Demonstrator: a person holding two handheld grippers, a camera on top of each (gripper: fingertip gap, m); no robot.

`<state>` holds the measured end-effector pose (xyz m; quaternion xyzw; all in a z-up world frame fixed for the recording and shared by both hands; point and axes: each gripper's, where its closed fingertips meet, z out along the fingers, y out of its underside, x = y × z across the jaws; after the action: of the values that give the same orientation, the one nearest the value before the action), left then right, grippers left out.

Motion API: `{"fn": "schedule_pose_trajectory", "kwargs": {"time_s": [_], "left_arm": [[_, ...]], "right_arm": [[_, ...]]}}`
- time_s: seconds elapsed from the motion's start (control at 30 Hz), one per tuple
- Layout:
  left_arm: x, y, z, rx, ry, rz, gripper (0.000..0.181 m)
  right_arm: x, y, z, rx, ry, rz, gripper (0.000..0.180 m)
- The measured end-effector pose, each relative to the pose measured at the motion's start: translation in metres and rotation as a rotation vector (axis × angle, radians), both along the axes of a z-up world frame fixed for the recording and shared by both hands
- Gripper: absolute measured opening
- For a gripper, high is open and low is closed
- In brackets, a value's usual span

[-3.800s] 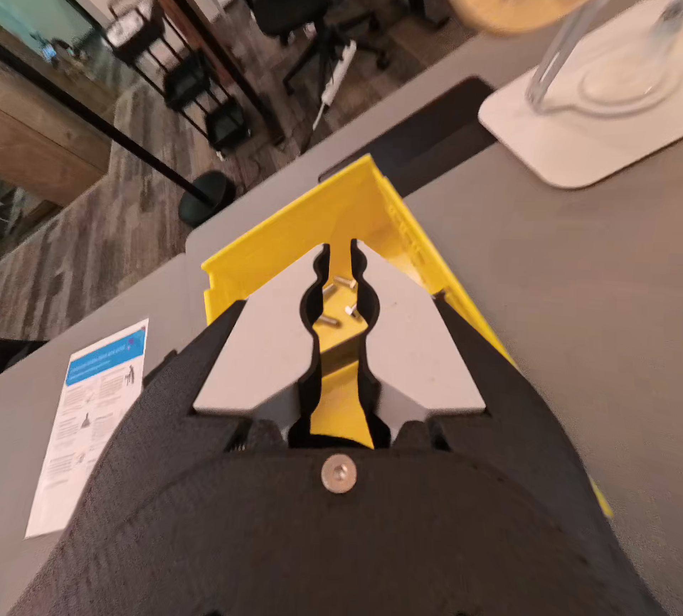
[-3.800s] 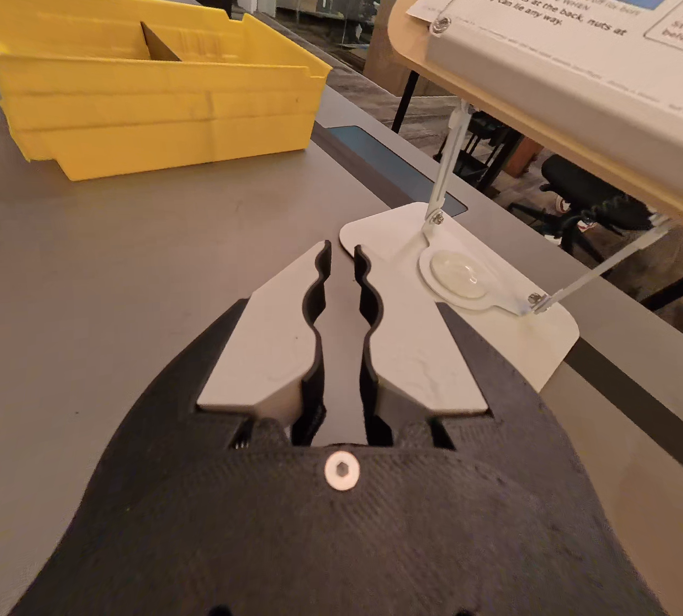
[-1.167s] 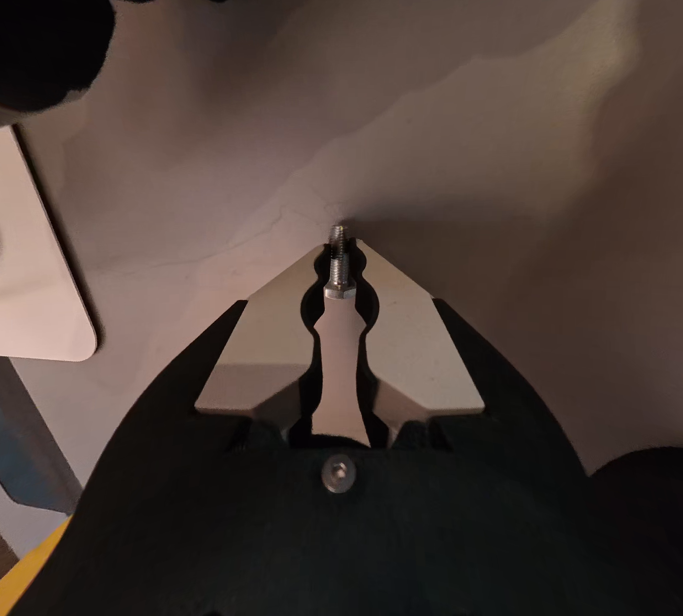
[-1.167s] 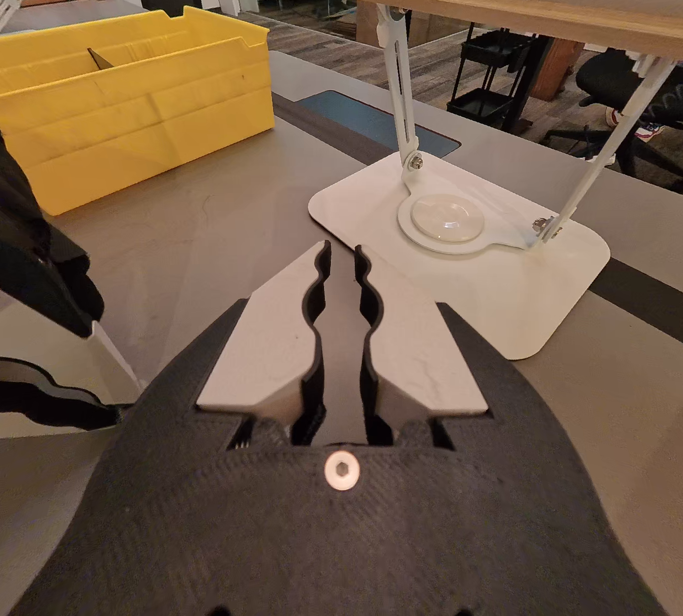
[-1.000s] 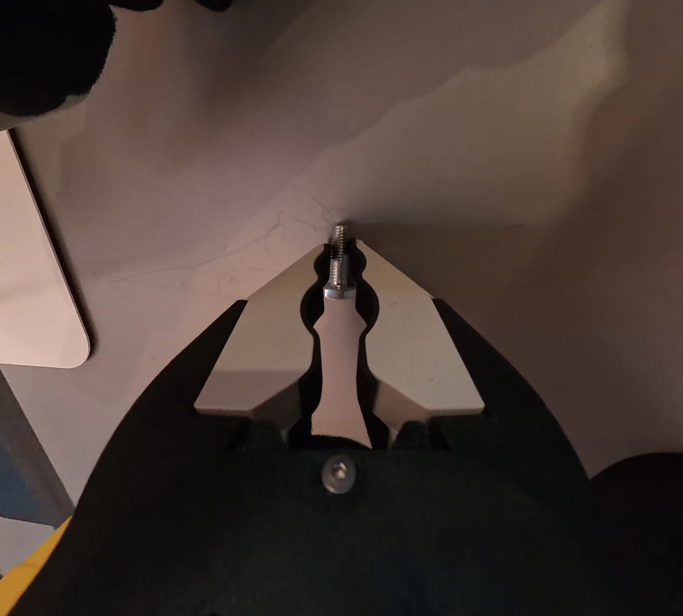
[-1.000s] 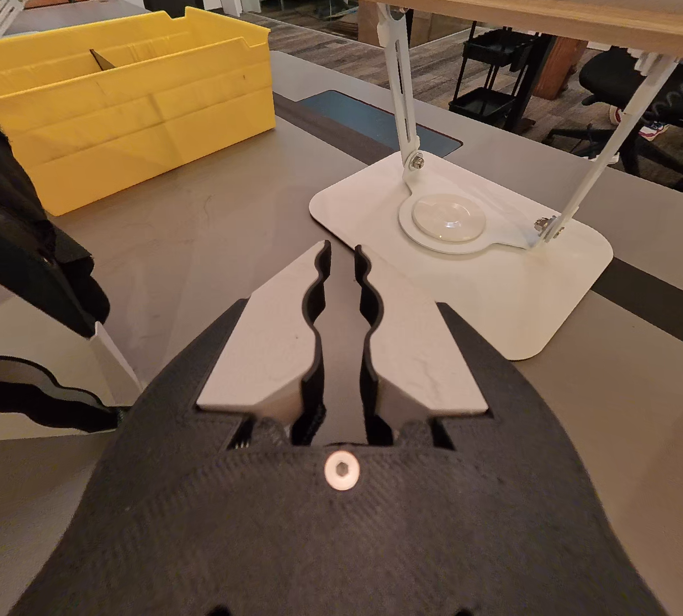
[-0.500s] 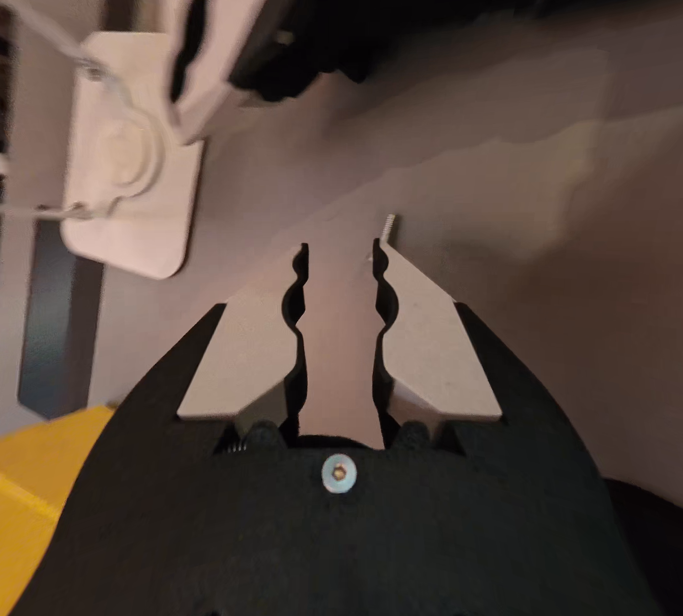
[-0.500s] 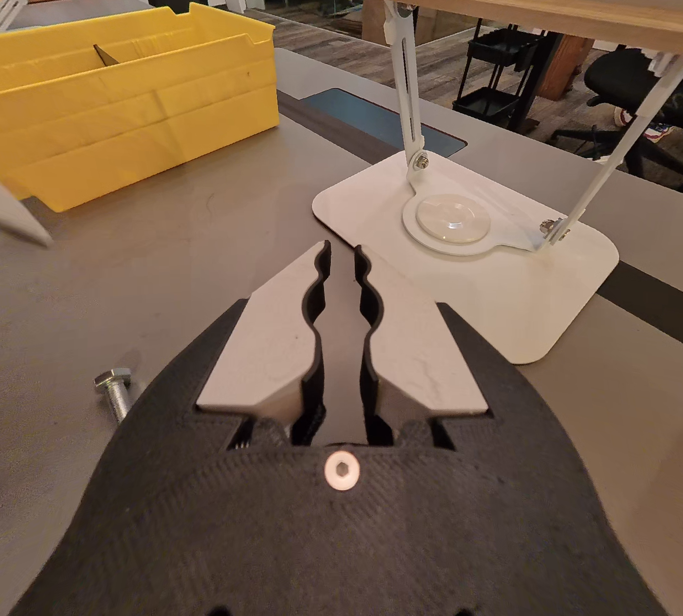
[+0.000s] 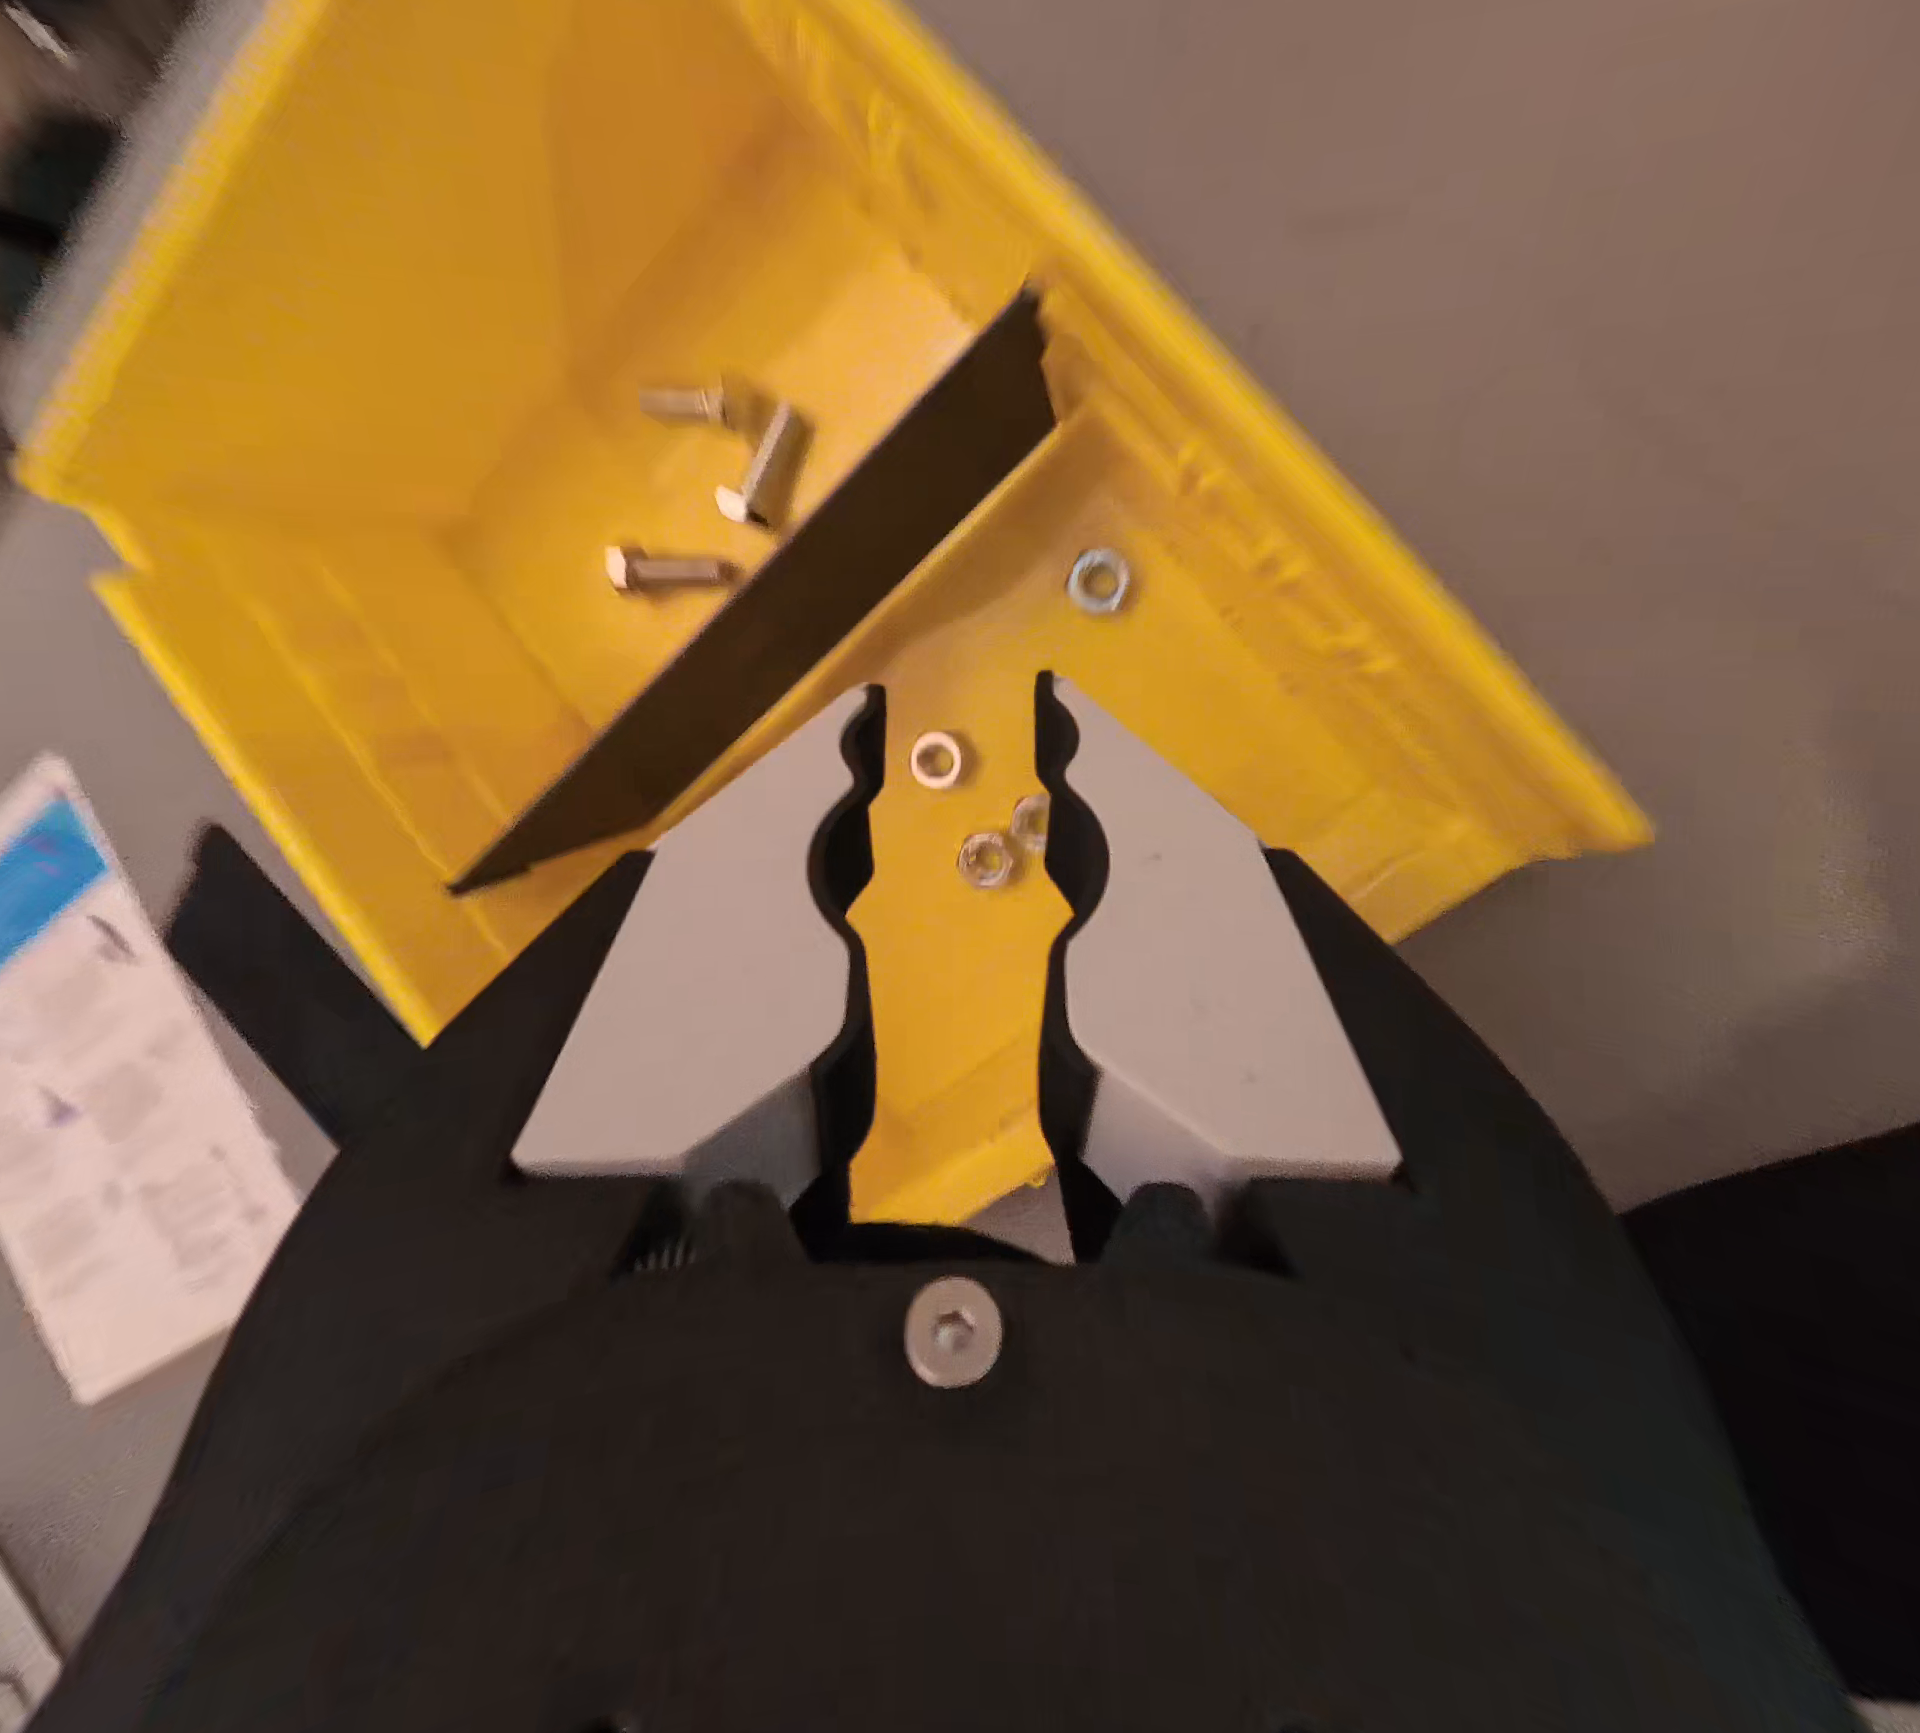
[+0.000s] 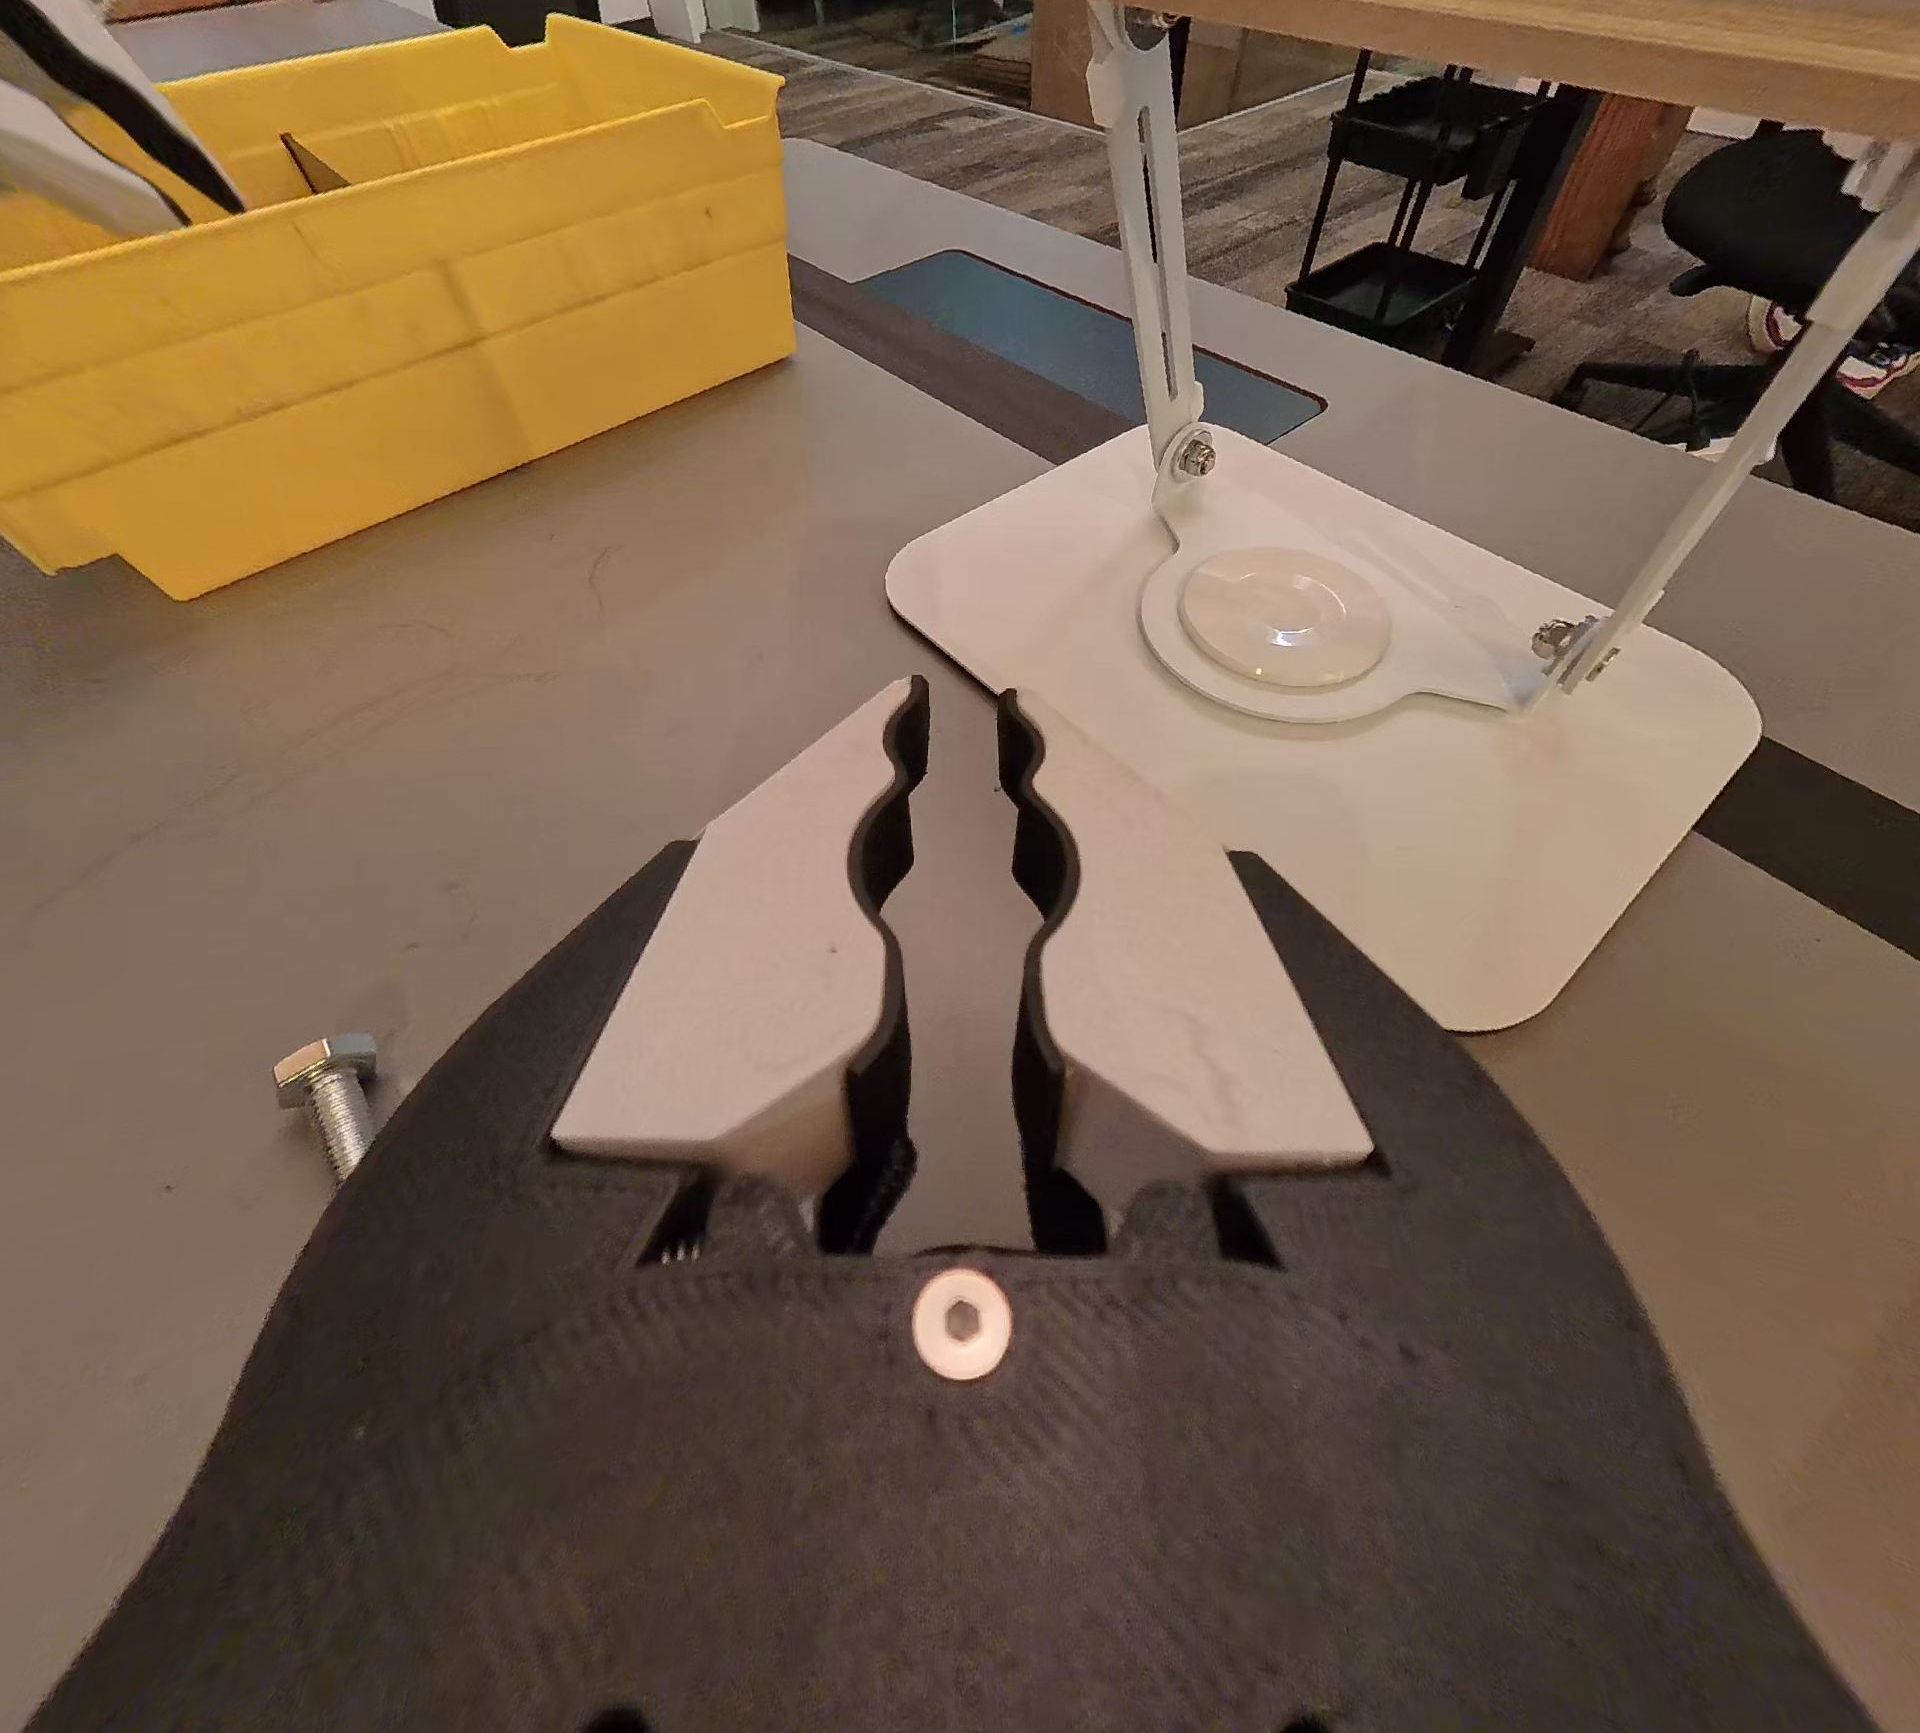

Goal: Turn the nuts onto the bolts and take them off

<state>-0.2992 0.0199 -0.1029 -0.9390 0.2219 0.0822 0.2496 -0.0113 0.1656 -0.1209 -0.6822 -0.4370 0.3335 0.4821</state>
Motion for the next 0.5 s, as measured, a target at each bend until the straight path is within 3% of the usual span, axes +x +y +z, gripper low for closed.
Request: {"fn": "schedule_pose_trajectory", "kwargs": {"time_s": [0.17,0.5], "left_arm": [[-0.043,-0.007,-0.056,-0.165,0.014,0.1,0.029],[-0.035,-0.004,-0.081,-0.258,-0.021,0.055,0.031]], "right_arm": [[0.0,0.0,0.0,0.0,0.0,0.004,0.012],[-0.001,-0.001,-0.001,-0.005,-0.003,0.009,0.012]]}}
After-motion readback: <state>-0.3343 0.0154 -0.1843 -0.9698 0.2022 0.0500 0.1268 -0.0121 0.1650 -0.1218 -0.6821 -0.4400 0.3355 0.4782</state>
